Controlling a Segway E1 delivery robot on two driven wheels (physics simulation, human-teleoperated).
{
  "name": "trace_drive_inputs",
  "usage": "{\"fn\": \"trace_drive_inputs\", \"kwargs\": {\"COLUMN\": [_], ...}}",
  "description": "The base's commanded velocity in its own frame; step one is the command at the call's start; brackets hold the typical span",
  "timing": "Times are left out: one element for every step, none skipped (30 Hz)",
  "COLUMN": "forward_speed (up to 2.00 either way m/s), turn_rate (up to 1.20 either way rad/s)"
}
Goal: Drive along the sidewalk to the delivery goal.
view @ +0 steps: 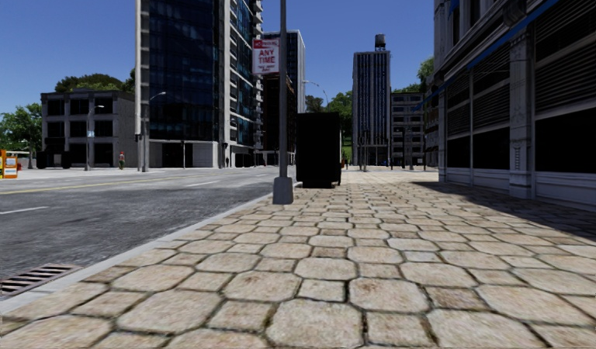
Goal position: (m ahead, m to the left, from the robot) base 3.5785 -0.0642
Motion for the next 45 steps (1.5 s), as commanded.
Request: {"fn": "trace_drive_inputs", "kwargs": {"forward_speed": [1.71, 1.71, 1.71, 1.71, 1.71, 1.71, 1.71, 1.71, 1.71, 1.68, 1.65, 1.65, 1.63, 1.62, 1.62, 1.62, 1.62, 1.61, 1.61, 1.61, 1.61, 1.61, 1.62, 1.62, 1.62, 1.62, 1.62, 1.61, 1.61, 1.60, 1.60, 1.60, 1.60, 1.60, 1.60, 1.60, 1.60, 1.60, 1.60, 1.60, 1.60, 1.60, 1.60, 1.60, 1.60], "turn_rate": [0.00, 0.00, 0.00, 0.00, 0.00, 0.00, 0.00, 0.00, 0.00, 0.00, -0.05, -0.05, -0.18, -0.24, -0.25, -0.25, -0.25, -0.25, -0.13, -0.13, 0.00, 0.00, 0.00, 0.00, 0.00, 0.00, 0.00, 0.00, -0.03, -0.04, -0.04, -0.04, -0.04, -0.04, -0.04, -0.18, -0.37, -0.42, -0.42, -0.43, -0.43, -0.43, -0.43, -0.43, -0.43]}}
